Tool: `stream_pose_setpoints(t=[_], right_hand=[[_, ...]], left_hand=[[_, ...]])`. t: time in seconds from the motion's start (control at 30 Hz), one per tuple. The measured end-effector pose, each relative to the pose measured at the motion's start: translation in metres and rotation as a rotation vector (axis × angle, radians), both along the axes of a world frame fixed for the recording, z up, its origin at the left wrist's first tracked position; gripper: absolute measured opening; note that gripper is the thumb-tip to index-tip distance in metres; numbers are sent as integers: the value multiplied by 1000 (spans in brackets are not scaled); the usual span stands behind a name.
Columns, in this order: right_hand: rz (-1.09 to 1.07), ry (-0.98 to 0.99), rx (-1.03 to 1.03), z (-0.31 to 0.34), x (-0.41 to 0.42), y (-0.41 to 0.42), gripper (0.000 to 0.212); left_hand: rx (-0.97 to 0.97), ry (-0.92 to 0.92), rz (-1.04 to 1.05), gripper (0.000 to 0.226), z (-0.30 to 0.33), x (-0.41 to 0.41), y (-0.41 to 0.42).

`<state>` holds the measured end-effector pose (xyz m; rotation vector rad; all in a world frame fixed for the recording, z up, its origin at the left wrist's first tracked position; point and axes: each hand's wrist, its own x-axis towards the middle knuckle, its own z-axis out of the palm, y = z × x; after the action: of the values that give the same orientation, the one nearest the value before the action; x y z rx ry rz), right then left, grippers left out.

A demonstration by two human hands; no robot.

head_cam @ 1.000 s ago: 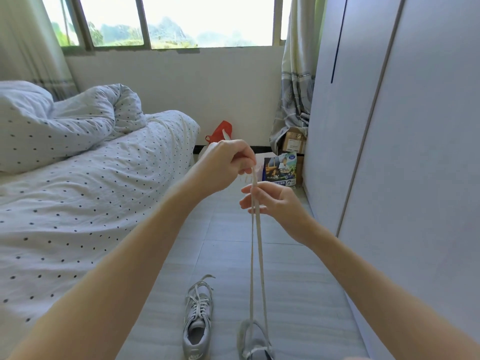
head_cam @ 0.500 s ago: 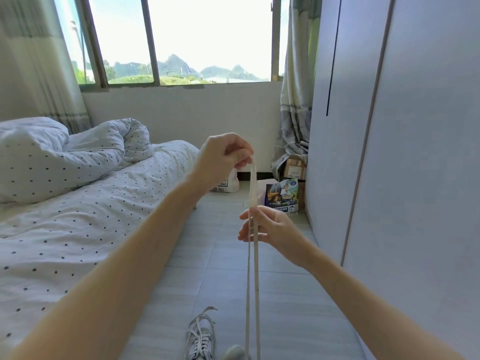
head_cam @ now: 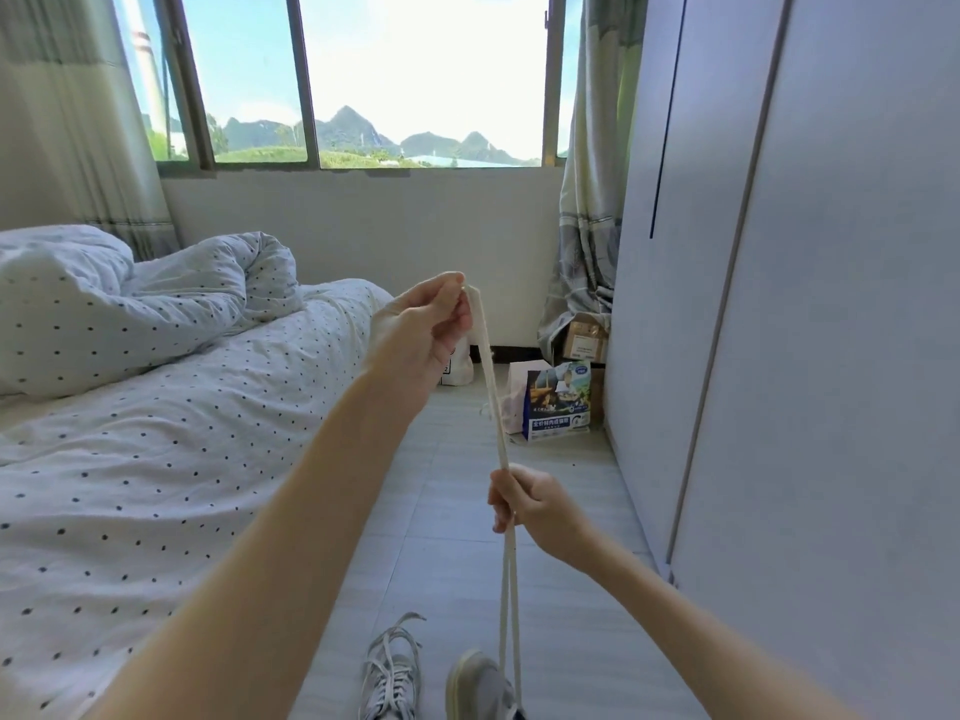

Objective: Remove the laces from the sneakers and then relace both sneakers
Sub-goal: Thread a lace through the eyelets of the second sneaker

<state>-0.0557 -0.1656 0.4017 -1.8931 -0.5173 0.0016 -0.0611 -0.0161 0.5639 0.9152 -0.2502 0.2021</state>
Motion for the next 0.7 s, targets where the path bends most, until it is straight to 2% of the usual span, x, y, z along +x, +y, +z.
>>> stream_pose_setpoints(t=[0.07,0.17,0.33,0.5,0.6,0.7], right_hand=[[10,-2,-35,-3,0,-1,28],[-10,37,-156,-17,-3,-2,30],[-183,99,19,-22,11,-27,31],[-223,138,-58,-49,19,-37,32],[-293,168,-78,-64,27,-44,34],[-268,242,-230,-81,35,-56,35]], left_hand=[[-162,39,-53,15,1,3,2],[-130,34,-79,17,1,5,2],[-139,99,-69,15,-28,16,12],[-231,267,-54,24,-84,23,21],[-151,377,1,20,-125,26,27],[31,525,80,16,-176,26,28]])
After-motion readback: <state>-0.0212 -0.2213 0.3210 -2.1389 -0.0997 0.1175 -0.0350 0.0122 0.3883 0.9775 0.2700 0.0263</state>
